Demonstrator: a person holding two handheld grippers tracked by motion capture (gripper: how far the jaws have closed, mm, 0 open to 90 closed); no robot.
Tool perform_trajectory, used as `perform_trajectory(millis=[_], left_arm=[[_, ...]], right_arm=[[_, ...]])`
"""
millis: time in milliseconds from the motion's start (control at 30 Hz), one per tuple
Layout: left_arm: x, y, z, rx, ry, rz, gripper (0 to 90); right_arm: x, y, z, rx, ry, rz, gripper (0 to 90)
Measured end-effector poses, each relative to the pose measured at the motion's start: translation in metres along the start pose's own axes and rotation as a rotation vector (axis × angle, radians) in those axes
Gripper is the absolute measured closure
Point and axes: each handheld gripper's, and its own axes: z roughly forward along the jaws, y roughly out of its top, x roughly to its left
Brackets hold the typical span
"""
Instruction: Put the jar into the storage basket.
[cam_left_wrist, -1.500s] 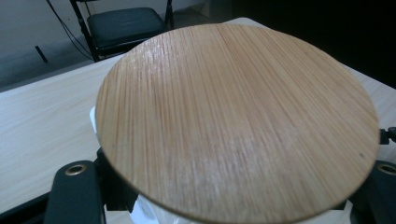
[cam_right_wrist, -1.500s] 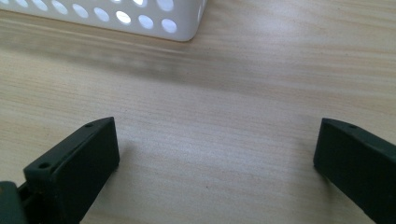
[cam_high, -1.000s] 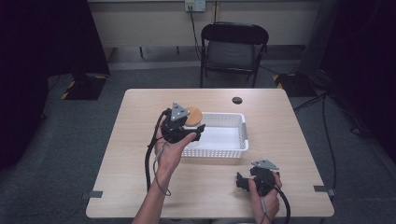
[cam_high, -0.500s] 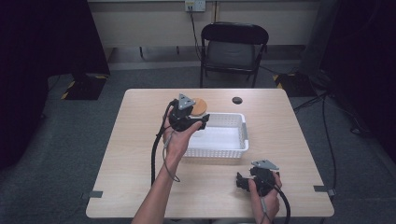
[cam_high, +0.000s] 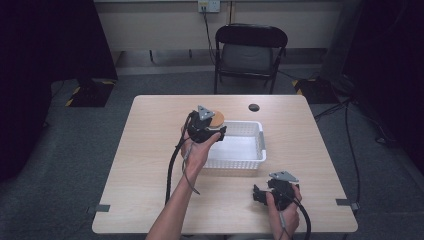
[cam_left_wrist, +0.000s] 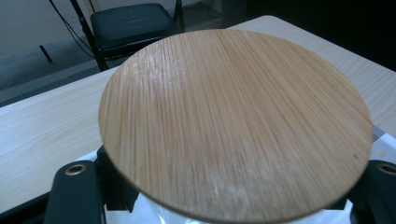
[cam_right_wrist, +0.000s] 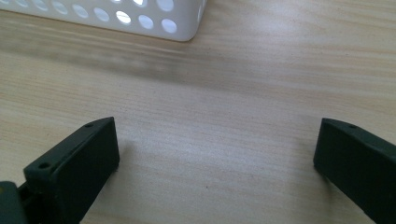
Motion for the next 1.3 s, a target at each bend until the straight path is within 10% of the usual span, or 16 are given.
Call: perform_trajectory(millis=[467, 1300], left_arm=[[-0.014, -0.019, 0.022, 0.058, 0.020, 0.029, 26.8], [-0.004, -0.039, 0.030, 0.095, -0.013, -0.035, 26.7]], right_arm=[[0.000, 0.000, 0.000, 0.001, 0.000, 0.000, 0.0], [0.000, 0.000, 0.000, 0.001, 0.000, 0.000, 0.0]])
